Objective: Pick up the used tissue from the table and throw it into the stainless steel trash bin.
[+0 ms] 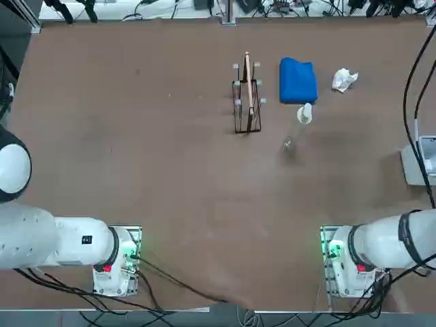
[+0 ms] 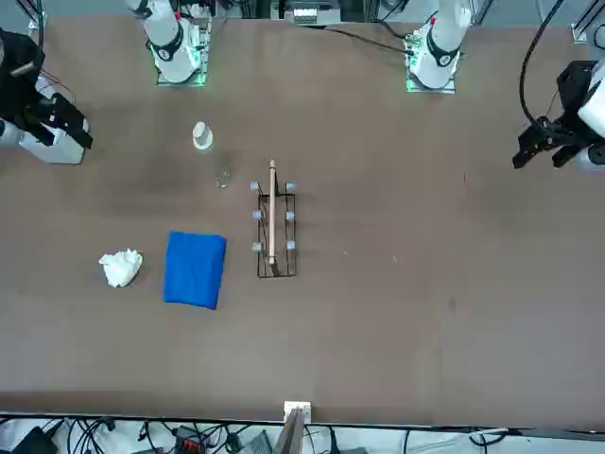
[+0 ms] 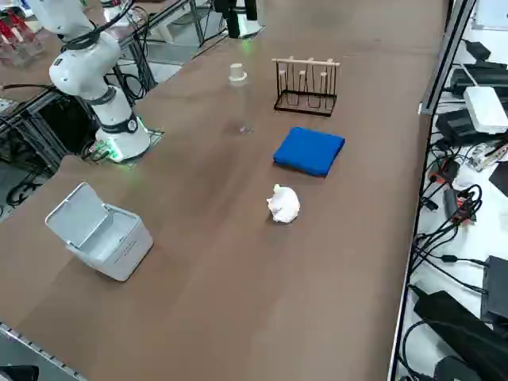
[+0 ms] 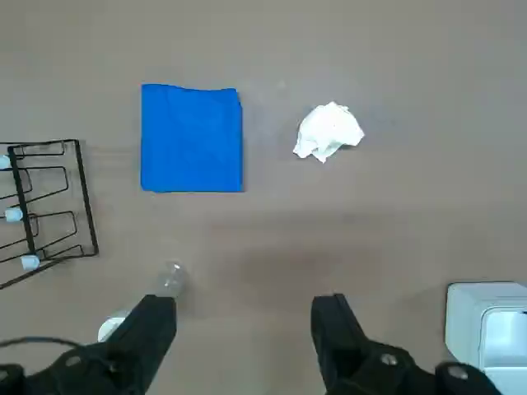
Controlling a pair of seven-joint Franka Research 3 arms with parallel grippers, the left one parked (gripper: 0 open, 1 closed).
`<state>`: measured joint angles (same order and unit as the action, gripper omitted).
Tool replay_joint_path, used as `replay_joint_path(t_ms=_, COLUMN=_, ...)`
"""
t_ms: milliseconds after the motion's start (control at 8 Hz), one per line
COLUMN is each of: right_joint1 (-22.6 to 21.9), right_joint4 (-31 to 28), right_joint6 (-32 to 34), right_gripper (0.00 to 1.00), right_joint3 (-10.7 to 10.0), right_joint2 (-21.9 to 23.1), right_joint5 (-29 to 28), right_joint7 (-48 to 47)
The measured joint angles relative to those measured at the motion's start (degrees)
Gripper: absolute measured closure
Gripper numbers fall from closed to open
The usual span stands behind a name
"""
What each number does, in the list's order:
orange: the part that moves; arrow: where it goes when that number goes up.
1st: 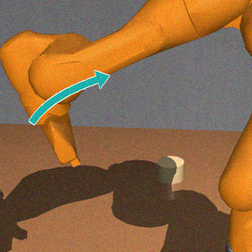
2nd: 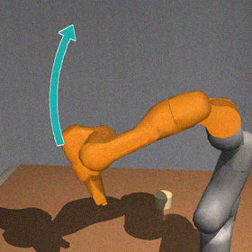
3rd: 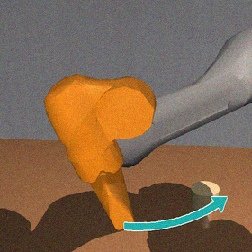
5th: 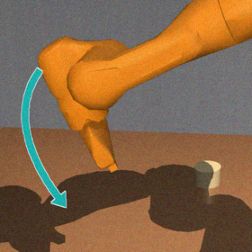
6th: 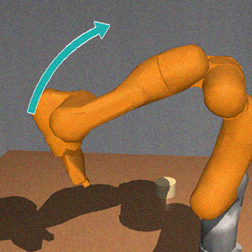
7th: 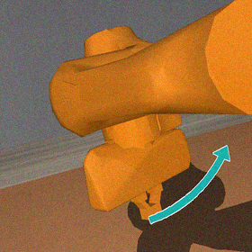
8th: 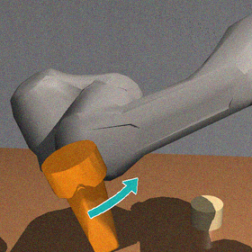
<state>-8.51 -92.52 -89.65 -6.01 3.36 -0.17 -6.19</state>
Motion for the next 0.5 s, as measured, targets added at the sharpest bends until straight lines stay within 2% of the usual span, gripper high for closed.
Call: replay_joint_path(t_ms=500, right_joint1=0.0, right_joint4=0.2, right_joint6=0.0, right_gripper=0.0, right_joint3=0.0, right_joint2=-0.3, right_joint5=0.0, right_joint7=0.4)
